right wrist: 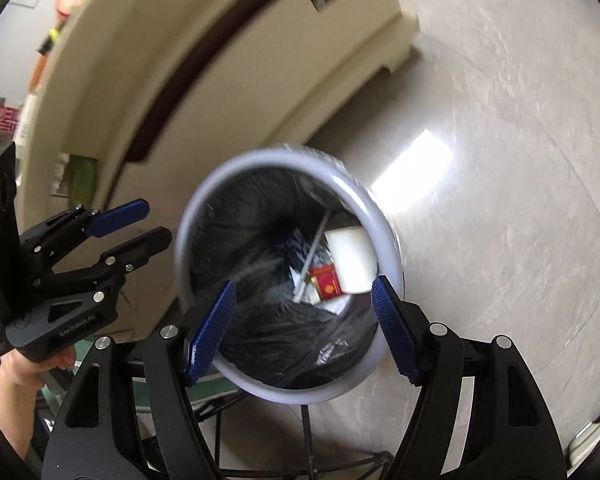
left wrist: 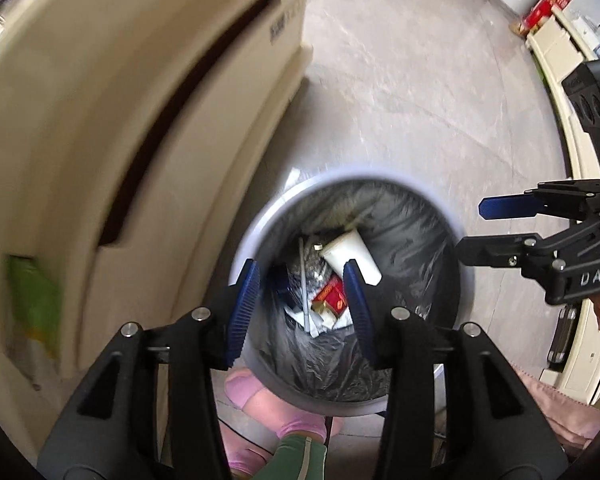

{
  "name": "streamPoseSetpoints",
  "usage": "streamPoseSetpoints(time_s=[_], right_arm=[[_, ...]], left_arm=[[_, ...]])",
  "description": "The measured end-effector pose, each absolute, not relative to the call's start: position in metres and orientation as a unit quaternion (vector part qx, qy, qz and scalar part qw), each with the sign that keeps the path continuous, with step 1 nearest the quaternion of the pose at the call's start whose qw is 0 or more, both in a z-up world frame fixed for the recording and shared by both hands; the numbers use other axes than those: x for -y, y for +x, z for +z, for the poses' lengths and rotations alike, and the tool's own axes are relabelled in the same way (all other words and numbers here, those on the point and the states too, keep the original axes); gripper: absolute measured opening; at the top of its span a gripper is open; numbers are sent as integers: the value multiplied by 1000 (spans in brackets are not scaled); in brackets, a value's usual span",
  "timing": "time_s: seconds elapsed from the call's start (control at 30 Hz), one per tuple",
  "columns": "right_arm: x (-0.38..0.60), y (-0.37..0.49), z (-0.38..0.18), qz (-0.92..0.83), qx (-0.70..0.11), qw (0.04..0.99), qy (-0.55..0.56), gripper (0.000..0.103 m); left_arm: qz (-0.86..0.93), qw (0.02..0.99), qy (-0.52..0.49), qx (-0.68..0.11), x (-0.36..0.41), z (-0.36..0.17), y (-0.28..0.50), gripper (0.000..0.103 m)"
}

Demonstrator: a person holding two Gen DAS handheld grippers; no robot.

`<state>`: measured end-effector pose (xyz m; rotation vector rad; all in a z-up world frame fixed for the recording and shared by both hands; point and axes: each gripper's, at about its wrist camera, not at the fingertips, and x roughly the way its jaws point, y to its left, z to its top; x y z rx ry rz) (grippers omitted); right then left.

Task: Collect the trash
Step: 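Return both grippers to the table toward the gold snack bag and Haier box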

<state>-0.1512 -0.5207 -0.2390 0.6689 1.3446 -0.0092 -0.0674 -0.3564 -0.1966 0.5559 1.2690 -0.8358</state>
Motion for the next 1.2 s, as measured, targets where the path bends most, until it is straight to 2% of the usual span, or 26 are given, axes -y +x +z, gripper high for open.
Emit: streamPoseSetpoints(time_s=[0.1, 0.13, 0.2, 0.27, 0.3, 0.37, 0.47, 0.5, 0.67, 0.8, 0.9, 1.07, 1.2], right_arm=[[524, -142, -208, 4, -589, 752, 296, 71], [524, -137, -197, 7, -582, 760, 291, 71], [520, -125, -169, 20, -565, 777, 277, 71], [514, -113, -143, 34, -547, 794, 264, 73], [511, -106, -131, 42, -539, 801, 258, 73], [499, -89, -107, 61, -523, 814, 247, 73], [470, -59, -71, 95, -501, 831, 223, 74], [461, -50, -61, 104, -494, 836, 215, 77], [411, -3, -25, 146, -476, 845, 193, 78], [358, 43, -10, 164, -472, 850, 169, 85], [317, 68, -8, 175, -480, 846, 154, 88], [263, 115, -25, 157, -503, 835, 160, 88], [233, 144, -44, 150, -520, 824, 168, 88]], left_arm=[[-373, 709, 237, -550, 349, -165, -55, 44], [-371, 718, 233, -542, 344, -152, -50, 51], [-366, 737, 221, -524, 330, -124, -41, 56], [-358, 756, 206, -508, 312, -94, -27, 60], [-367, 757, 189, -507, 303, -81, -21, 58], [-342, 783, 183, -485, 278, -52, -8, 66], [-349, 798, 135, -473, 236, -12, 6, 67], [-339, 810, 133, -460, 224, 0, 10, 69], [-284, 852, 118, -424, 158, 44, 41, 75], [-225, 878, 114, -406, 119, 54, 82, 91], [-194, 884, 112, -411, 93, 51, 115, 96], [-149, 873, 156, -437, 63, 17, 166, 96], [-172, 860, 133, -462, 49, -7, 195, 96]])
